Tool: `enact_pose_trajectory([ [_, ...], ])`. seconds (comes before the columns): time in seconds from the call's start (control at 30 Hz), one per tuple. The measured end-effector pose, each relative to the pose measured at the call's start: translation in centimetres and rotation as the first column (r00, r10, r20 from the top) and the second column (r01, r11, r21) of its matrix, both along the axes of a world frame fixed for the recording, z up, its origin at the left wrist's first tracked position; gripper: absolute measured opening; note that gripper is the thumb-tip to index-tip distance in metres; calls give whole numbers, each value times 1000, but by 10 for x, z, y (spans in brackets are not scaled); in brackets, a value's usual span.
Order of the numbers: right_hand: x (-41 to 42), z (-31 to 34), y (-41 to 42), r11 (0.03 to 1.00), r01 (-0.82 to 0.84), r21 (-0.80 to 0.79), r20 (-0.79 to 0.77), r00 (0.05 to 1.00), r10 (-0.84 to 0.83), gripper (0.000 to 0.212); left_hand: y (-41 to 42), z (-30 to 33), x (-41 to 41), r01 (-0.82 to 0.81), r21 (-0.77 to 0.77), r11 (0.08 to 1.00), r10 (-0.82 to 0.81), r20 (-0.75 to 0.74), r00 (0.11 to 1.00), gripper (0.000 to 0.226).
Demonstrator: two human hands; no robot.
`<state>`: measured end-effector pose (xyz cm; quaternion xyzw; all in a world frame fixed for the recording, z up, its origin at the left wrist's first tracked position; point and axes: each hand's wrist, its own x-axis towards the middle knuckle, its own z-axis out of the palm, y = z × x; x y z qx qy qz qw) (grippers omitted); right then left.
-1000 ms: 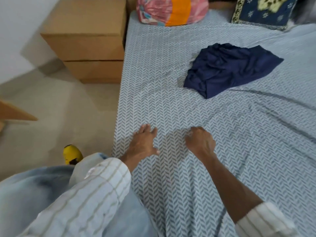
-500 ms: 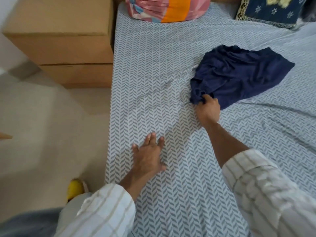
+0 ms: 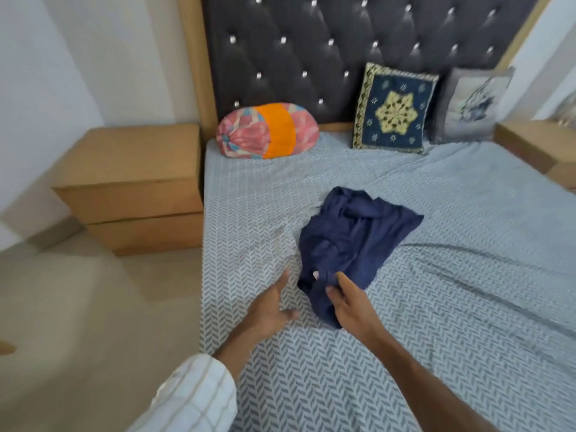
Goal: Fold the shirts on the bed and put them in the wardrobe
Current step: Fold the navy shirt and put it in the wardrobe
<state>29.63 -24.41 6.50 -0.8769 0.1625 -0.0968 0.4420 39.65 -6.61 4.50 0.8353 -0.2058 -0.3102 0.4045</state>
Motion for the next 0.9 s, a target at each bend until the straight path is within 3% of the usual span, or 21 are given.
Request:
enact_pose_trajectory([
  [0.1,-4,50,7,990,-32,140,40,999,26,14,-10,38,-10,16,-124,992,3,149,989,72],
  [0.2,-7,105,12,928,-85,363,105,993,50,20,-13,80,-15,-43,-169,985,85,251,964,11],
  [0.27,-11,138,15,883,-92,460,134,990,33,23,-8,110,-17,-52,-218,974,123,325,938,17],
  [0.37,-17,179,13,848,-30,529,174,982,-74,27,9,154,-20,-107,-263,959,169,230,958,18],
  [0.47,-26,211,10,842,2,539,189,974,-123,20,27,203,-25,-88,-291,953,177,297,938,18],
  [0.57,-40,239,16,931,-44,362,140,990,-8,39,33,250,-39,-83,-254,964,182,399,899,19],
  [0.67,-46,259,23,997,80,25,132,988,-82,17,35,287,-53,-174,-346,922,318,420,850,23],
  [0.8,-53,285,15,977,171,-131,217,966,-140,11,41,308,-53,-234,-409,882,437,524,731,24],
  [0.9,-61,305,0,879,201,-433,218,969,-114,10,50,318,-49,-227,-337,914,405,704,584,13],
])
